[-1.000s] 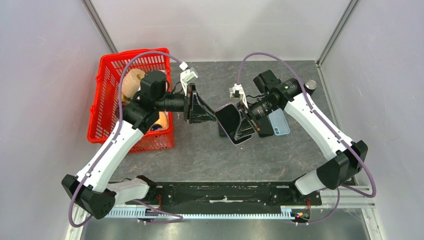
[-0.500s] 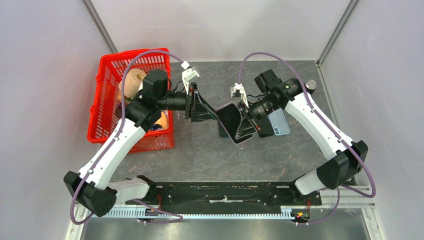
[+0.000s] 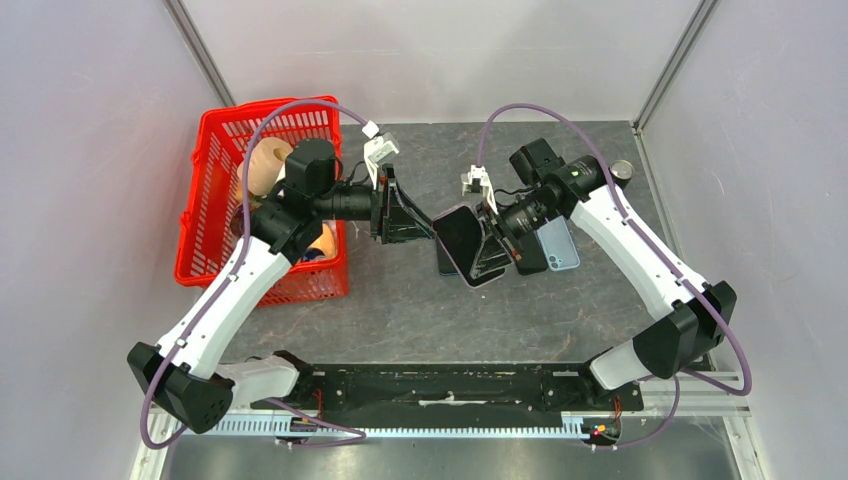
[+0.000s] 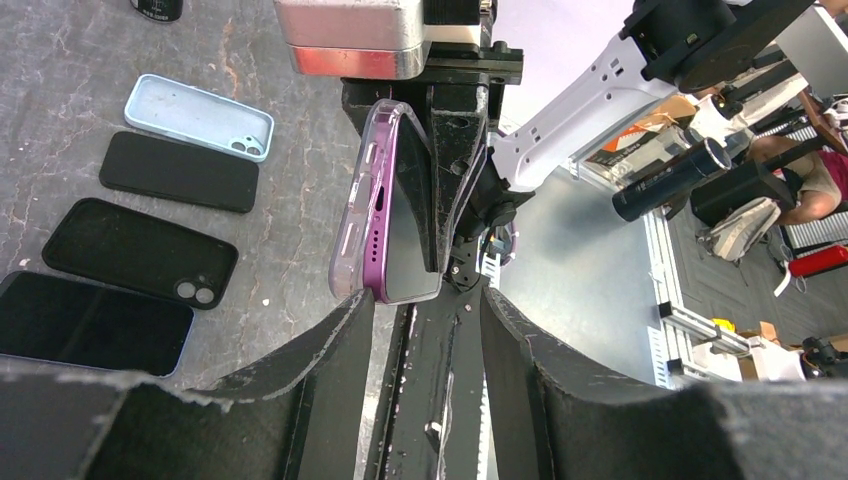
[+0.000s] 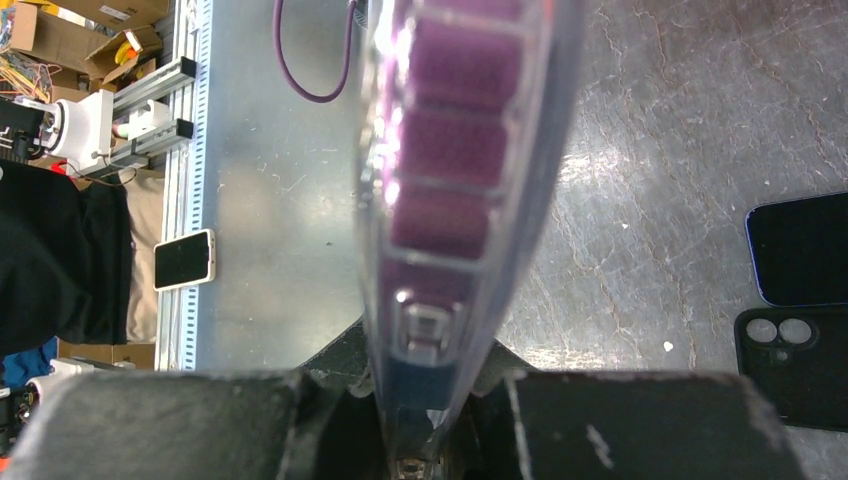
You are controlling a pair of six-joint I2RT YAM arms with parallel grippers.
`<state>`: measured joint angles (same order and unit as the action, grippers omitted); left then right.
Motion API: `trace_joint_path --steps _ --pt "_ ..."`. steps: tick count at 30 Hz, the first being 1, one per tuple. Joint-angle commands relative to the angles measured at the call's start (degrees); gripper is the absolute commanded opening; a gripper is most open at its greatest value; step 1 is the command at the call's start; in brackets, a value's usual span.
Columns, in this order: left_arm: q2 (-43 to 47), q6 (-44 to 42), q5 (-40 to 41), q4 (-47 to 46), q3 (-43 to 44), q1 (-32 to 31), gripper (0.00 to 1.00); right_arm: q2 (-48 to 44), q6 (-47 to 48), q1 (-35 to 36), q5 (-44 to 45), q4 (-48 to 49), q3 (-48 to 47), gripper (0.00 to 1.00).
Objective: Take the phone out of the phone case
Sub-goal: Remove the phone case from the phone.
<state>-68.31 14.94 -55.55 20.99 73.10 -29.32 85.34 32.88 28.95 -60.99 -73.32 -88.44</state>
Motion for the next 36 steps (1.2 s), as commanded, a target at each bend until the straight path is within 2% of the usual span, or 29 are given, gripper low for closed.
trace_joint_path --steps 1,12,21,30,36 --pt "-1.3 -1.9 2.1 -5.4 -0.4 0.1 0.51 -2.5 1.9 0.8 -6.5 1.4 -1.8 0.0" --pt "-3.6 0.1 3.3 -10.8 -3.6 -0.7 0.51 -2.6 3.6 0.8 -9.1 0.8 -2.4 0.0" --pt "-5.8 -0.5 5.6 -12.8 -3.6 -1.4 0.51 -2.9 5.3 0.8 -10.6 -0.2 -2.0 0.0" --pt "-8.3 0.8 4.6 -15.4 -3.6 -3.5 0.51 -2.5 5.5 0.8 -11.1 -0.3 -2.1 0.0" --pt "-8.9 1.6 2.7 -17.2 -4.0 -5.6 0.44 -2.1 5.3 0.8 -10.3 0.0 -2.7 0.0"
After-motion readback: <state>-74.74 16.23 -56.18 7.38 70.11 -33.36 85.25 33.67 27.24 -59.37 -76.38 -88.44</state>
